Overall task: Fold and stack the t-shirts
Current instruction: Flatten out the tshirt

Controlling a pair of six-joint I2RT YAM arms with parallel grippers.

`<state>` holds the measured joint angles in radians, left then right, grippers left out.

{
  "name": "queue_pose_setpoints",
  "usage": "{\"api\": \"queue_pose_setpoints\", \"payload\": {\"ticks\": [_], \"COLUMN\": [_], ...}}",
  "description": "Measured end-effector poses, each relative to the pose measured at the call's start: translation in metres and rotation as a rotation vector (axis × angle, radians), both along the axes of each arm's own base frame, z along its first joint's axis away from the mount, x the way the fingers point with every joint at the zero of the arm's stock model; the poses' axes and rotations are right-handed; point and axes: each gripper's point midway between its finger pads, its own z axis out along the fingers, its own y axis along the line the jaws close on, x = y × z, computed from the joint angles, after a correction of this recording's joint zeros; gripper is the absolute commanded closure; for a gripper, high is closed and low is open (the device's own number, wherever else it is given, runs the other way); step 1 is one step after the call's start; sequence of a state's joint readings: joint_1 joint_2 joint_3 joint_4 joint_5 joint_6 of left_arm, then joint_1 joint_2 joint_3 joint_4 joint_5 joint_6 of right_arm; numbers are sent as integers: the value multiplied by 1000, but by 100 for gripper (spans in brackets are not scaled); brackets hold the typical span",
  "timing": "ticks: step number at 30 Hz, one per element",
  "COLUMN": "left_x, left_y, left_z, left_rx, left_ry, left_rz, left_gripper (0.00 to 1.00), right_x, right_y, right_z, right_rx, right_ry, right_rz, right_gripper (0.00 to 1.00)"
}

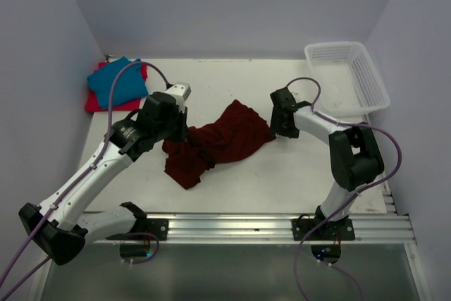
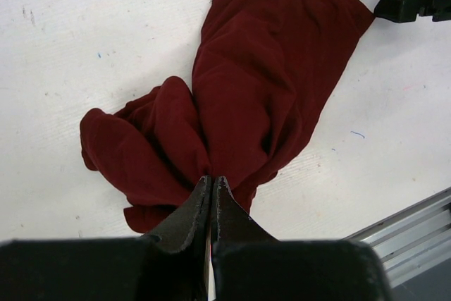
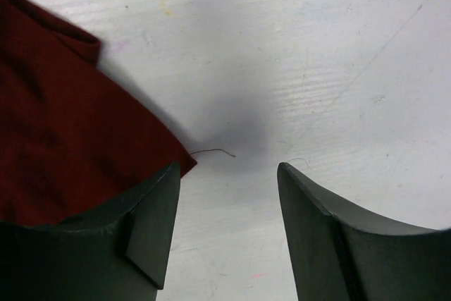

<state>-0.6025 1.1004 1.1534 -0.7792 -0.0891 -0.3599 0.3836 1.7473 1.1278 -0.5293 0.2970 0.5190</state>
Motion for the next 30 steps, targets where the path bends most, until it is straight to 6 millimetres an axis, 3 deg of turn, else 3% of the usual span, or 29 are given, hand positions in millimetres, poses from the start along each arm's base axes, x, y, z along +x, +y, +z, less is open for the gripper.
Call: {"api": "queue_pose_setpoints", "payload": {"ticks": [5, 12, 15, 21, 22, 25, 30], "left_x": [0, 0, -1, -2, -2, -2, -2], "left_y": [0, 0, -1, 0, 0, 0, 0], "left_z": [0, 0, -1, -1, 0, 1, 1], "left_rx": [0, -1, -5, -7, -11, -15, -15], "left_ry": [0, 1, 4, 4, 4, 3, 3], "left_rz": [0, 0, 1, 3, 5, 8, 8], "left_gripper": [100, 100, 100, 100, 100, 100, 100], "right_x": [-3, -12, -11, -7, -7, -7, -9], "right_y": [-3, 20, 29, 35, 35, 35, 33], "right_z": [-6, -19, -16, -14, -14, -14, -16], "right_rx": [16, 150, 204, 248, 249, 250, 243], "right_ry": [7, 33, 26, 16, 16, 14, 13], "right_rz": [-32, 0, 8, -2, -4, -11, -19], "right_gripper": [43, 42, 46, 66, 79, 99, 100]}}
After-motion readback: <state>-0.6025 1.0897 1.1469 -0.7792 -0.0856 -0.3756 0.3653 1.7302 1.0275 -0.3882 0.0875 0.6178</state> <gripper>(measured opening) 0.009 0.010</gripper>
